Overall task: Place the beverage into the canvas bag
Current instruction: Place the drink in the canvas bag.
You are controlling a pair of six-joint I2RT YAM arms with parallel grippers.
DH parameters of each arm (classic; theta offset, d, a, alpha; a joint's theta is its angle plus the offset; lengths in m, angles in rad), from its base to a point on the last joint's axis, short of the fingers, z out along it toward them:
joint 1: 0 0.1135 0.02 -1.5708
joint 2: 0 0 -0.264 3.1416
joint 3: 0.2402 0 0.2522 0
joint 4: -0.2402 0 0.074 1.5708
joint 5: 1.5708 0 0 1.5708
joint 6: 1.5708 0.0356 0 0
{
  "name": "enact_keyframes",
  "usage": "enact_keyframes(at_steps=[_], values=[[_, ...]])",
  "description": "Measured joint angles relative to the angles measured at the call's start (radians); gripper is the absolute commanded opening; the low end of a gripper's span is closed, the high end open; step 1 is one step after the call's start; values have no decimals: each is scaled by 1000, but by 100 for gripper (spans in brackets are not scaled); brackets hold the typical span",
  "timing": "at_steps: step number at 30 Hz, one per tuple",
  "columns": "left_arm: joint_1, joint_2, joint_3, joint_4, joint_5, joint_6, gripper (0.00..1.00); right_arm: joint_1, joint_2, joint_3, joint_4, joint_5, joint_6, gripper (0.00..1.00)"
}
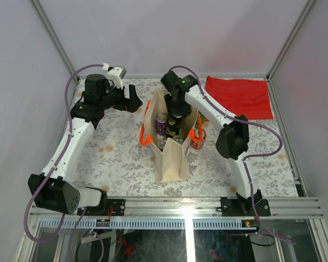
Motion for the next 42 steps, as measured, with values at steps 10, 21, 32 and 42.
enact_keyframes(at_steps=[10, 21, 32, 42], values=[[1, 0, 0, 2, 2, 0, 89, 0, 0, -2, 0, -7, 3, 1], [18, 101, 71, 3, 2, 31, 89, -4, -38, -80, 50, -35, -18, 0], [21, 195, 181, 5, 2, 48, 89, -10, 33, 38, -37, -59, -47, 0], [37, 250, 213, 11, 21, 64, 89, -14, 71, 97, -84, -77, -60, 0]])
